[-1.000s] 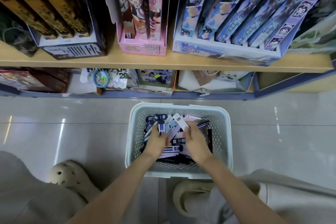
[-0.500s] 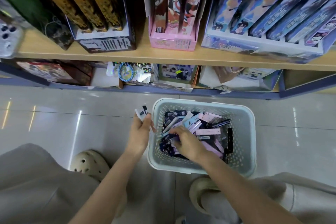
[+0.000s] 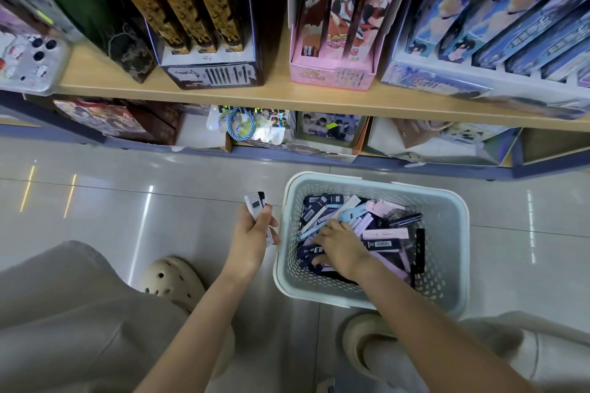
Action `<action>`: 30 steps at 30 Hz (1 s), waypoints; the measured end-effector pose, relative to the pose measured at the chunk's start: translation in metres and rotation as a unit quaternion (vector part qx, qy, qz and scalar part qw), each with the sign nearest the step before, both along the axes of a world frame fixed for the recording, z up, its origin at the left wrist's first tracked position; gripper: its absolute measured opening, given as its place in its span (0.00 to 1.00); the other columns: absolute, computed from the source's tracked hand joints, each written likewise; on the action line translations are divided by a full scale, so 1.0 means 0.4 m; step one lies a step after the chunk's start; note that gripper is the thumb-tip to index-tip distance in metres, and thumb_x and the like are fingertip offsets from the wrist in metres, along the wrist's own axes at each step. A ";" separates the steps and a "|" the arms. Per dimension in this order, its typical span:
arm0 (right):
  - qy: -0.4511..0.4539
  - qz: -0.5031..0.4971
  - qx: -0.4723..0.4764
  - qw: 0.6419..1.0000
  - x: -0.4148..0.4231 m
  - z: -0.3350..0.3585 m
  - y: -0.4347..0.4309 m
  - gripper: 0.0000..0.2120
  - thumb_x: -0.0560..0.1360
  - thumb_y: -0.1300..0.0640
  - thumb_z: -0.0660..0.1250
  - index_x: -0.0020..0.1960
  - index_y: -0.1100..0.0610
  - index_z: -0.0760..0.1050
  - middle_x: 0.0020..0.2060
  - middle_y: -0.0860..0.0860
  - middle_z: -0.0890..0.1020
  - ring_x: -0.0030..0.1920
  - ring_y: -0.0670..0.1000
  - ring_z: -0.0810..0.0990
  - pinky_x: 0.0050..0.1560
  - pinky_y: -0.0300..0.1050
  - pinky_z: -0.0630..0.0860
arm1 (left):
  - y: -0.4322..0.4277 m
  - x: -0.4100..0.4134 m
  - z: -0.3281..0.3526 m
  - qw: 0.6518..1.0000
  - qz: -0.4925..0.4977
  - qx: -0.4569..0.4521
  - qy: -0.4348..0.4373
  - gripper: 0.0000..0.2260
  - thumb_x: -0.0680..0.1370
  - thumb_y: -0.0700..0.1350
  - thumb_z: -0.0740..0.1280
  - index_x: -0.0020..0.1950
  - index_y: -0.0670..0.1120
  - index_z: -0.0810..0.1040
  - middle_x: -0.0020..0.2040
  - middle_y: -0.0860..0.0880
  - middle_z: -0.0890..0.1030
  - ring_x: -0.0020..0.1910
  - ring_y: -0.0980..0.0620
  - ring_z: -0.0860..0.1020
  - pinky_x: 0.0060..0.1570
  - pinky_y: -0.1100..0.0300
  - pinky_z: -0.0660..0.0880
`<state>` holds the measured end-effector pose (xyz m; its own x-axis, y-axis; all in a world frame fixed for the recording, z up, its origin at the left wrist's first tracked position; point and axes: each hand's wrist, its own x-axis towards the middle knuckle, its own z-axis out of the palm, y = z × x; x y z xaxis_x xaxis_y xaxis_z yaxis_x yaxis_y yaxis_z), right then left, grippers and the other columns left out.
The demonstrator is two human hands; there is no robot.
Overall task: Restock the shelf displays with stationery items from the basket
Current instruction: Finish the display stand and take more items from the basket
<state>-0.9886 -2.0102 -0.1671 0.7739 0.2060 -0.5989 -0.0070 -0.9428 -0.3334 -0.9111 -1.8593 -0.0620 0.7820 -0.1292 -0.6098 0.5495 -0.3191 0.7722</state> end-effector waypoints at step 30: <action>-0.033 -0.323 0.204 0.924 -0.090 0.182 -0.068 0.09 0.81 0.59 0.58 0.59 0.59 0.72 0.52 0.51 0.80 0.50 0.47 0.78 0.50 0.34 0.70 | -0.029 -0.059 0.014 0.990 0.006 -0.092 0.107 0.09 0.82 0.37 0.56 0.61 0.38 0.69 0.48 0.43 0.81 0.32 0.54 0.82 0.28 0.64 0.76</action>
